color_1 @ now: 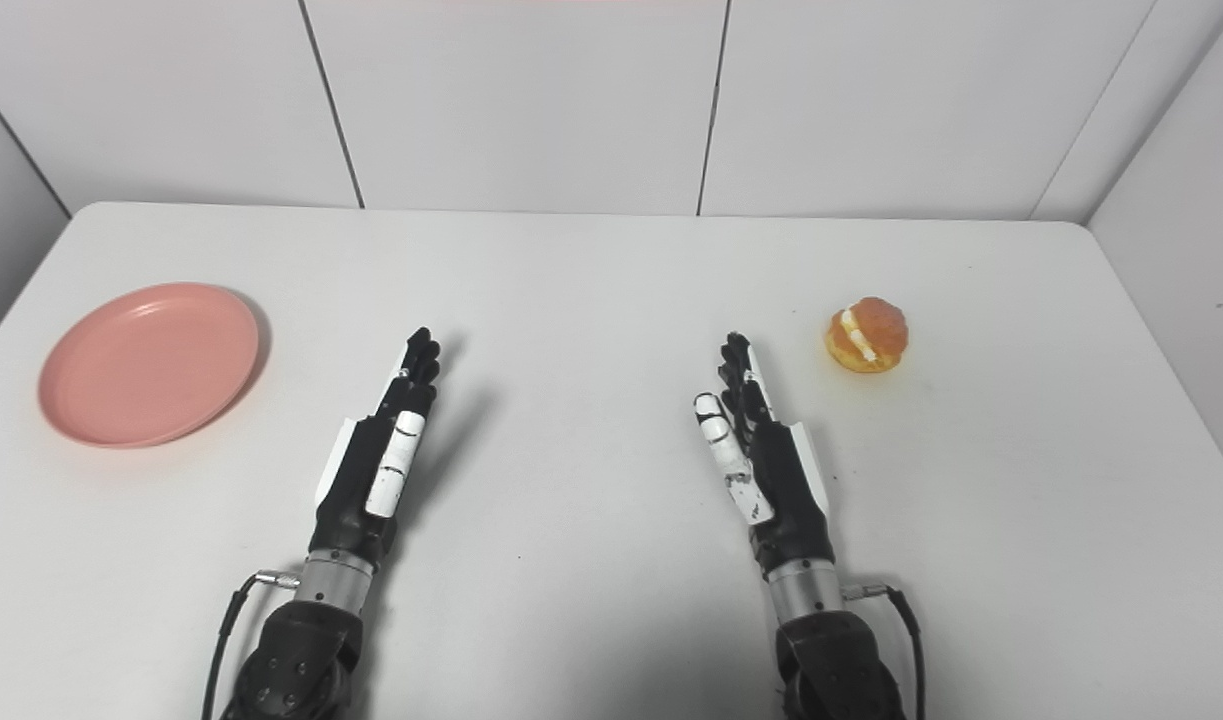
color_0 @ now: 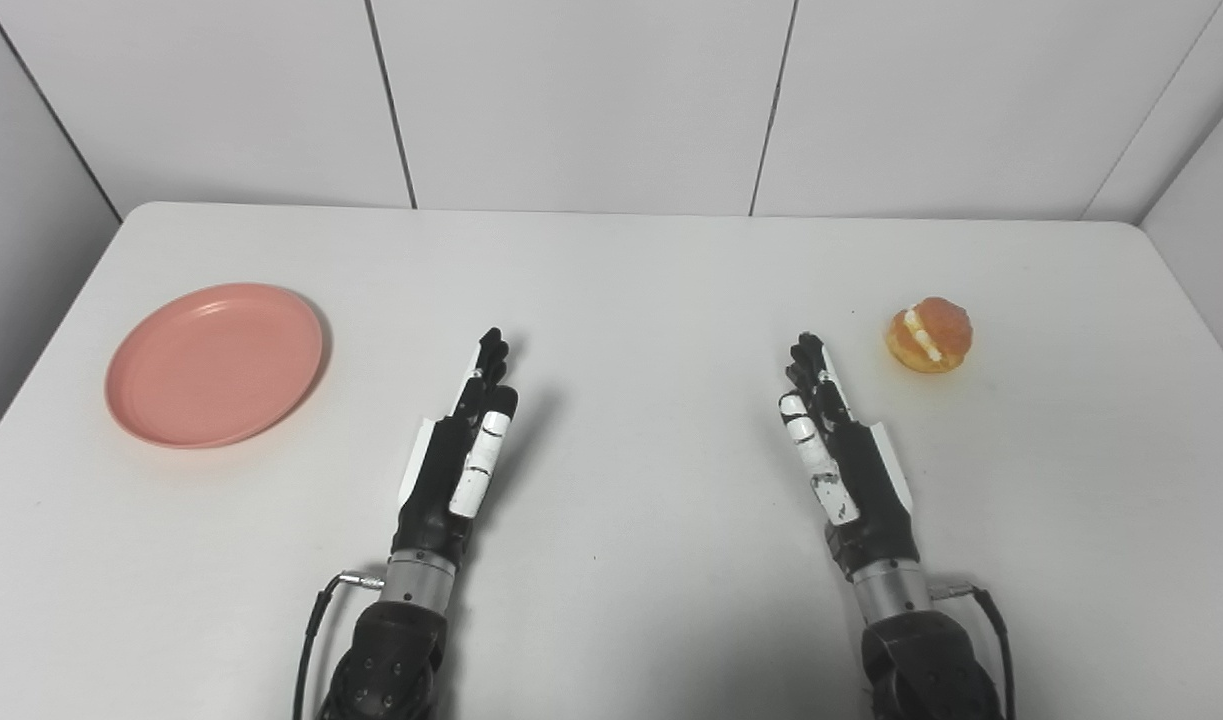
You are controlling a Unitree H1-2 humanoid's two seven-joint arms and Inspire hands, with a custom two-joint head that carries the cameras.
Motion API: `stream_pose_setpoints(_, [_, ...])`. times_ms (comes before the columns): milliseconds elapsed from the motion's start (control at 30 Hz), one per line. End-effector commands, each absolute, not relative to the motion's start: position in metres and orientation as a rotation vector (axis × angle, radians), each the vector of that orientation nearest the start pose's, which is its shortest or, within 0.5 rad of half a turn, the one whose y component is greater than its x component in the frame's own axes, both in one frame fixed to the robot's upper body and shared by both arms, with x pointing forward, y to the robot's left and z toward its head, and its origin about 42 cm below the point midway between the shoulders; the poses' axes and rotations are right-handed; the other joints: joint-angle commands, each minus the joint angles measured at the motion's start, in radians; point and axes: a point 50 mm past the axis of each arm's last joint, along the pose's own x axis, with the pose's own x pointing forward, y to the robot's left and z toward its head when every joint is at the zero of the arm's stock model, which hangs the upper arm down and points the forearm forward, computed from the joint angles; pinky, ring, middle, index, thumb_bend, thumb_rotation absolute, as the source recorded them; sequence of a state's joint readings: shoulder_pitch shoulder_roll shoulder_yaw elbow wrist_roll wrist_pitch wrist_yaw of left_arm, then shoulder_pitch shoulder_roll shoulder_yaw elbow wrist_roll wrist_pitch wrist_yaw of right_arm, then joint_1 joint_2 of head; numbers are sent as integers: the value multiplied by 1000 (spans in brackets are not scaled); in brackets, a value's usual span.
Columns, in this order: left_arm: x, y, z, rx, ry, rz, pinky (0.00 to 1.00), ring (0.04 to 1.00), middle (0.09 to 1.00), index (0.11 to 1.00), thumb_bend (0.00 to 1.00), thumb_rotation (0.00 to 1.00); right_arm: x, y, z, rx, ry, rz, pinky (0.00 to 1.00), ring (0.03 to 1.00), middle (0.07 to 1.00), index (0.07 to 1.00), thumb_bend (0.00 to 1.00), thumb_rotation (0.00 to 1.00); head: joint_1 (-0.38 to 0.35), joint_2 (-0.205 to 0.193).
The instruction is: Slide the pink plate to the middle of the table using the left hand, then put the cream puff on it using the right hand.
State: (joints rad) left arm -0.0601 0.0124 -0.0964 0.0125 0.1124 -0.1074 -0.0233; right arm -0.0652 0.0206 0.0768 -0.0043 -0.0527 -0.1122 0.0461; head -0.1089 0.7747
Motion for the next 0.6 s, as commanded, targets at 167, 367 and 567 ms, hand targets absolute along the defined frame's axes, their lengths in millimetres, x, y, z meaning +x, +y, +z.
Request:
stream_pose_setpoints(167, [294, 183, 99, 132, -125, -136, 1000, 1000, 1000, 1000, 673, 1000, 309, -171, 137, -28, -240, 145, 1000, 1000, 1000, 1000, 640, 862, 1, 1])
stream_pose_setpoints(367, [293, 181, 100, 116, -128, -133, 1000, 1000, 1000, 1000, 657, 1000, 308, -172, 137, -24, -236, 145, 1000, 1000, 1000, 1000, 646, 863, 28, -4])
stream_pose_setpoints(567, [290, 169, 101, 140, -133, -132, 1000, 1000, 1000, 1000, 648, 1000, 304, -183, 135, -8, -234, 152, 1000, 1000, 1000, 1000, 631, 846, 180, -39])
